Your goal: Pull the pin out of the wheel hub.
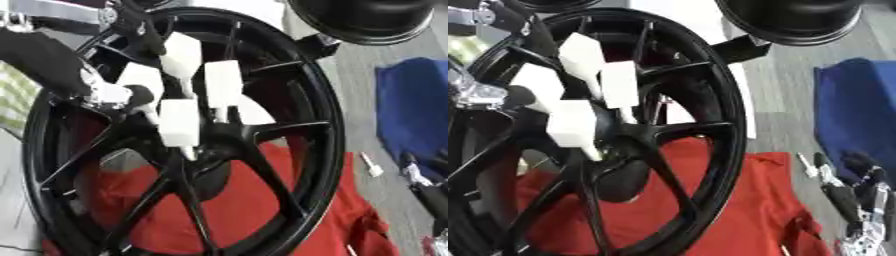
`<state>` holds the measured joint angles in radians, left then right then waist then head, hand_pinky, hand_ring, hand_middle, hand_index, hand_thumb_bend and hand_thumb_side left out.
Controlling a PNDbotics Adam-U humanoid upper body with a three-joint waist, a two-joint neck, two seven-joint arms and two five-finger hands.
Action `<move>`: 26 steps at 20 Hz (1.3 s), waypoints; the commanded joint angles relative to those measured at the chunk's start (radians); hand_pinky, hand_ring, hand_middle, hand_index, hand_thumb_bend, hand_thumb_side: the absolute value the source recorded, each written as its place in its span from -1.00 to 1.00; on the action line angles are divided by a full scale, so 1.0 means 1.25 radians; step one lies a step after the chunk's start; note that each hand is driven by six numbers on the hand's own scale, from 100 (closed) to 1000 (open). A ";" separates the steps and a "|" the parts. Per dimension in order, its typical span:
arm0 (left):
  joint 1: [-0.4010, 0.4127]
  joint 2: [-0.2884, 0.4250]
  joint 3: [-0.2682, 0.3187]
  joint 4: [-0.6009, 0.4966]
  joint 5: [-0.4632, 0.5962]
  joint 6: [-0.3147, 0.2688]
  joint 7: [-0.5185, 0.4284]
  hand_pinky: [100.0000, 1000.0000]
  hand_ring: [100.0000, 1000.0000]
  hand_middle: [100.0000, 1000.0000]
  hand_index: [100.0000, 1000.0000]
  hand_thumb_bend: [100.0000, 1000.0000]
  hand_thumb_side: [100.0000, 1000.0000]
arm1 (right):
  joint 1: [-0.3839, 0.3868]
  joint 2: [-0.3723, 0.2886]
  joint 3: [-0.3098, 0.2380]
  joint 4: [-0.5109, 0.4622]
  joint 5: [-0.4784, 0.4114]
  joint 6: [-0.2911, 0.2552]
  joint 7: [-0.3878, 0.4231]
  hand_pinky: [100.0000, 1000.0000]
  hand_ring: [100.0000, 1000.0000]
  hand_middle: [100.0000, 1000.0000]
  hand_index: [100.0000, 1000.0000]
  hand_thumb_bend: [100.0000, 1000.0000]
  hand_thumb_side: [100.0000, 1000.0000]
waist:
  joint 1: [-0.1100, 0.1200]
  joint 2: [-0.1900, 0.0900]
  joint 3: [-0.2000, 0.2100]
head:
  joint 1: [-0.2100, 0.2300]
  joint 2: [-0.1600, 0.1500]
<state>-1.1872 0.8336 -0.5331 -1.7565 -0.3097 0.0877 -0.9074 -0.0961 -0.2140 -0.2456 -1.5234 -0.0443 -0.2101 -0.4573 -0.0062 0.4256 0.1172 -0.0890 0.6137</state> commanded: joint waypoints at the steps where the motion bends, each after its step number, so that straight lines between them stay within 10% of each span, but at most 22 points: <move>1: -0.010 0.005 0.004 0.016 -0.010 -0.014 0.000 0.71 0.60 0.55 0.72 -0.38 0.52 | -0.003 -0.006 -0.002 -0.018 0.005 0.001 -0.001 0.21 0.50 0.16 0.47 0.07 -0.62 | -0.001 -0.014 -0.002 | 0.004 -0.009; 18: -0.012 -0.022 -0.028 0.082 -0.024 -0.087 0.000 0.57 0.47 0.40 0.65 -0.48 0.19 | -0.005 -0.003 0.000 -0.019 -0.002 0.006 -0.013 0.20 0.50 0.16 0.47 0.15 -0.65 | -0.004 -0.011 -0.005 | 0.011 -0.010; 26: -0.012 -0.026 -0.012 0.080 -0.018 -0.077 0.000 0.36 0.17 0.06 0.44 -0.98 -0.55 | -0.006 -0.003 0.001 -0.017 -0.006 0.006 -0.012 0.21 0.50 0.16 0.47 0.20 -0.67 | -0.004 -0.012 -0.005 | 0.011 -0.008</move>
<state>-1.1872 0.7880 -0.5703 -1.6432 -0.3405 -0.0151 -0.9081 -0.1020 -0.2068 -0.2448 -1.5260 -0.0476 -0.2023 -0.4680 -0.0116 0.4276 0.1112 -0.0771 0.6134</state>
